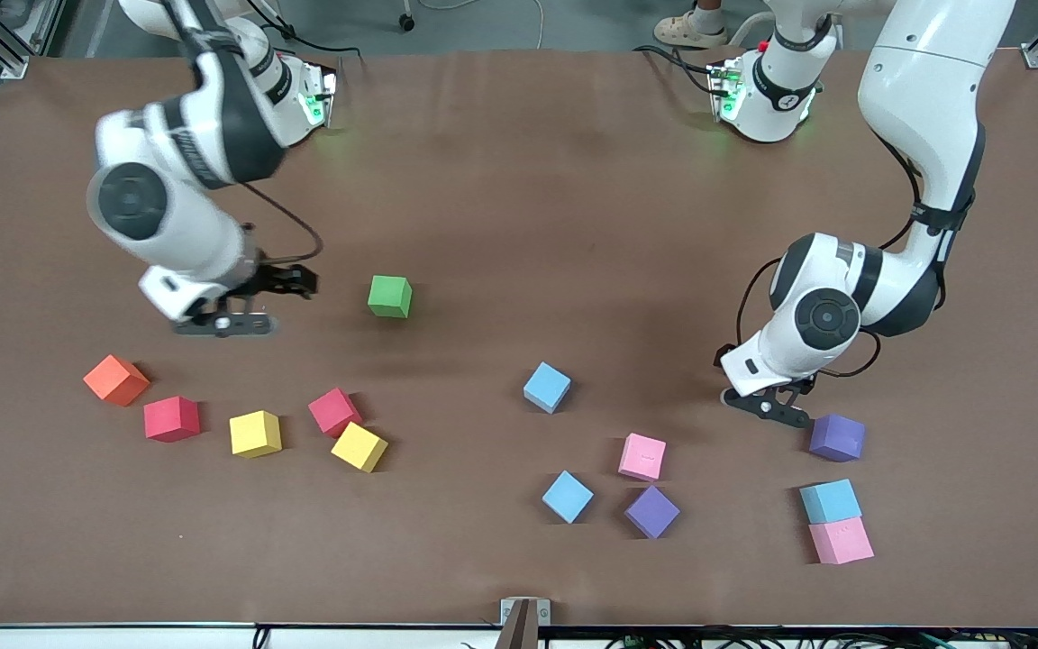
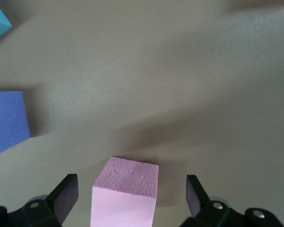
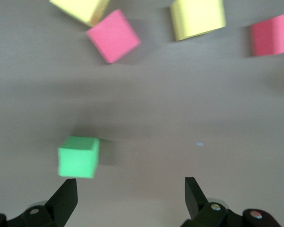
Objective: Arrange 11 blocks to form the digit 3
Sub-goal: 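Reach the right gripper to the green cube while the left gripper reaches a pink cube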
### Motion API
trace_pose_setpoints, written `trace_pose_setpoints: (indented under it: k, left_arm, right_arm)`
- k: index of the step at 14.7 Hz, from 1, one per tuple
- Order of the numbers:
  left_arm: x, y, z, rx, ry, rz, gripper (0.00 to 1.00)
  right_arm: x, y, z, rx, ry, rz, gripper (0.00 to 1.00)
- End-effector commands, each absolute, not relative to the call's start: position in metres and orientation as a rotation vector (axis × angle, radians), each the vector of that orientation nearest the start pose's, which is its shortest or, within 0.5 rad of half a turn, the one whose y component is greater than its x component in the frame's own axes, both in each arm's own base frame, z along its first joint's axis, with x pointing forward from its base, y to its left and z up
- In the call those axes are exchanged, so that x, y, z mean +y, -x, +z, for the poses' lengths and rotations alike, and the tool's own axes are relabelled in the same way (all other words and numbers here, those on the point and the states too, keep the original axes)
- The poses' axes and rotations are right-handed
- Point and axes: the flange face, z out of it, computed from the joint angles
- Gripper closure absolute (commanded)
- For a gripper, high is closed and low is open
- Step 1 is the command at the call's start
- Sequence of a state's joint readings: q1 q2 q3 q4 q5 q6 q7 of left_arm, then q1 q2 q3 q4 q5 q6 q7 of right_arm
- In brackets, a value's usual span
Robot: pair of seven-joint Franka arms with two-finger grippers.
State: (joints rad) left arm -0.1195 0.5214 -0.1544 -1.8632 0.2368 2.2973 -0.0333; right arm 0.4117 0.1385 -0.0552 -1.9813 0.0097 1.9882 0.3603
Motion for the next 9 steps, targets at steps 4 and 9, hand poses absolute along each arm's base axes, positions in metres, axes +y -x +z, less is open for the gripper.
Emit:
trace_pose_setpoints:
  k: [4,9]
  left_arm:
    - [-0.151,-0.586,0.212,0.691,2.911,0.115,0.00]
    - [-0.146,-0.584,0.206,0.697,2.907,0.110,0.26]
  right_arm:
    - [0.248,-0.498,0.311,0.079,3.197,0.267,0.00]
    - [0.273,-0.488,0.272,0.052,3.186,0.321,0.00]
